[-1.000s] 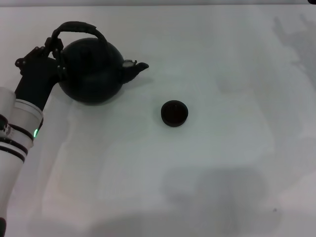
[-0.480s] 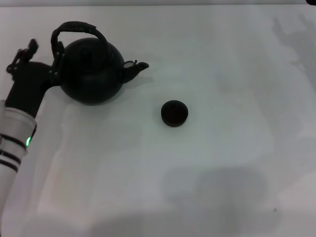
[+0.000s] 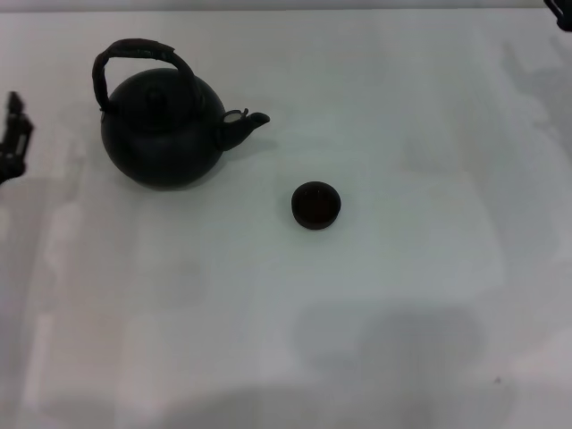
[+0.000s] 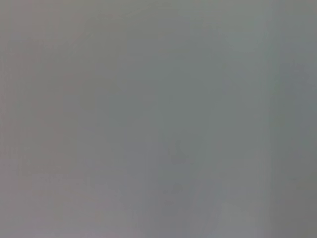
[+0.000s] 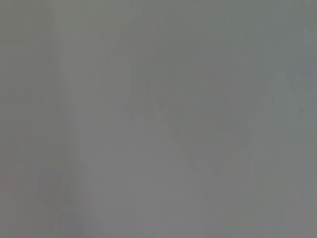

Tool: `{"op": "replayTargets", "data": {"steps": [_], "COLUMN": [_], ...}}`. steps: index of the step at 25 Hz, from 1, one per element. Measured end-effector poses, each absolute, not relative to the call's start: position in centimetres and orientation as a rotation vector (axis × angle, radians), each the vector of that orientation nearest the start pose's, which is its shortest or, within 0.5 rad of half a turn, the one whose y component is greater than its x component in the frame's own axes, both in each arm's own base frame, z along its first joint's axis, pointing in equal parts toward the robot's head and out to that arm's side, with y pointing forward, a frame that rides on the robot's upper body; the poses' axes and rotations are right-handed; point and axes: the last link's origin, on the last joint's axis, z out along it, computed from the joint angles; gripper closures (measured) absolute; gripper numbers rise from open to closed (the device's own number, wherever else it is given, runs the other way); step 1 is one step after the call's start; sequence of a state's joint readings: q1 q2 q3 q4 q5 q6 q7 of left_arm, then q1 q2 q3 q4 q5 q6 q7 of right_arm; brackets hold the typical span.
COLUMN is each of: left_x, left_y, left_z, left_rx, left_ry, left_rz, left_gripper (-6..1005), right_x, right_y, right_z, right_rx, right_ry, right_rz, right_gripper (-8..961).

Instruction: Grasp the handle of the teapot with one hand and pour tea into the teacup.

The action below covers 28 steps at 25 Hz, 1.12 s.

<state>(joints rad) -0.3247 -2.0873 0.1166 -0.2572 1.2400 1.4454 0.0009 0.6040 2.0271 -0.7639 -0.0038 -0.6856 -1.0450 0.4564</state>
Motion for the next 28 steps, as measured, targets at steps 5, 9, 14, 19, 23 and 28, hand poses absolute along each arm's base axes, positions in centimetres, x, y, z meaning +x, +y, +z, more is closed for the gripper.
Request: {"op": "replayTargets", "data": {"steps": [5, 9, 14, 19, 23, 28], "left_x": [-36.6, -37.5, -37.7, -37.8, -37.9, -37.9], "left_y": [25.7, 26.3, 27.0, 27.4, 27.7, 27.5], "left_z": [-0.5, 0.6, 1.4, 1.4, 1.1, 1.0], "left_rx": [-1.381, -1.327, -1.279, -1.273, -1.281, -1.284], "left_ry": [-0.587, -0.646, -0.661, -0.677, -0.694, -0.702], "left_rz": [-0.658, -0.694, -0.707, -0.699, -0.689, -0.686], "left_gripper": [287, 261, 178, 113, 112, 112], "right_x": [34.6, 35.7, 36.9, 37.4, 37.3, 37.1], "right_y": [36.8, 35.8, 34.6, 33.8, 33.7, 33.9], "right_z": [1.6, 1.3, 0.9, 0.6, 0.3, 0.2], "right_rx": [-1.596, -1.602, -1.583, -1.577, -1.58, -1.584], "right_ry": [0.733, 0.741, 0.784, 0.811, 0.822, 0.818], "right_rz": [0.701, 0.651, 0.618, 0.616, 0.617, 0.624], "right_gripper": [121, 120, 113, 109, 109, 109]}}
